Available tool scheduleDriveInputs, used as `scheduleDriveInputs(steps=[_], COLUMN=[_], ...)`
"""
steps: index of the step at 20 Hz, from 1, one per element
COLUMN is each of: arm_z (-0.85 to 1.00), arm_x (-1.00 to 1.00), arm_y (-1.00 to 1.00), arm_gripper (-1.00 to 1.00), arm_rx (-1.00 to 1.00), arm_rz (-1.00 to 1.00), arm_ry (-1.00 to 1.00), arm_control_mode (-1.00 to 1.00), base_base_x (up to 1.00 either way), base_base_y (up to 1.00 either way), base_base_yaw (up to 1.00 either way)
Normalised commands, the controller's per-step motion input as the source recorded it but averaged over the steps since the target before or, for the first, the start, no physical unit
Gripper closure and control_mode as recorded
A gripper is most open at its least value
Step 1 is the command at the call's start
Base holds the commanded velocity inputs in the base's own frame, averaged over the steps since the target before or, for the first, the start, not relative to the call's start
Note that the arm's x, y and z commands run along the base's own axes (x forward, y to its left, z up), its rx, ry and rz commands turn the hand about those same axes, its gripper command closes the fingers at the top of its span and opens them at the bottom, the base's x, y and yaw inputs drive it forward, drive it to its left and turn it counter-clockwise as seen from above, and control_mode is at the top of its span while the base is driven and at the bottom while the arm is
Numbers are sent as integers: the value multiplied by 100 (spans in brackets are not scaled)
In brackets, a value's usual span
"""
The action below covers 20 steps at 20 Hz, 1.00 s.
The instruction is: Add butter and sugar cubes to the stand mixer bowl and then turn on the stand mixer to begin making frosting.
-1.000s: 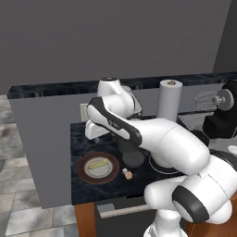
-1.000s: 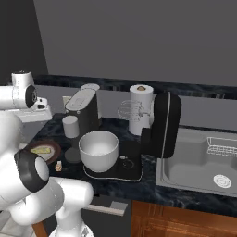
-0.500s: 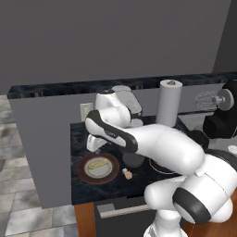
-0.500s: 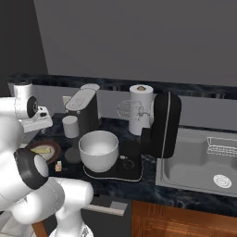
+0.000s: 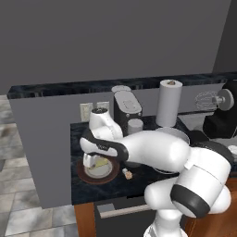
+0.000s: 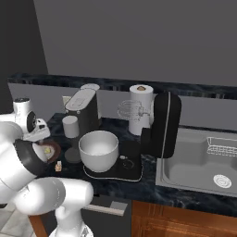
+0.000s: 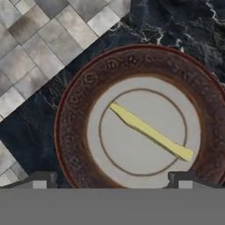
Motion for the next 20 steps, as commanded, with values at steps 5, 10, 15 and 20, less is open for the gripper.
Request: scheduleDriveInputs(steps=[5, 10, 15, 20], arm_z=[-35, -13, -5, -2], arm_x=[20, 8, 16, 12], arm_y=[3, 0, 1, 2], arm_gripper=[-100, -100, -100, -100], arm_rx=[0, 0, -2, -2], arm_rz=[14, 14, 10, 4], arm_ry=[0, 0, -2, 0], arm_control_mode=[-100, -100, -100, -100], base_base_x=[0, 0, 0, 0], base_base_y=[0, 0, 0, 0], base_base_yaw=[0, 0, 0, 0])
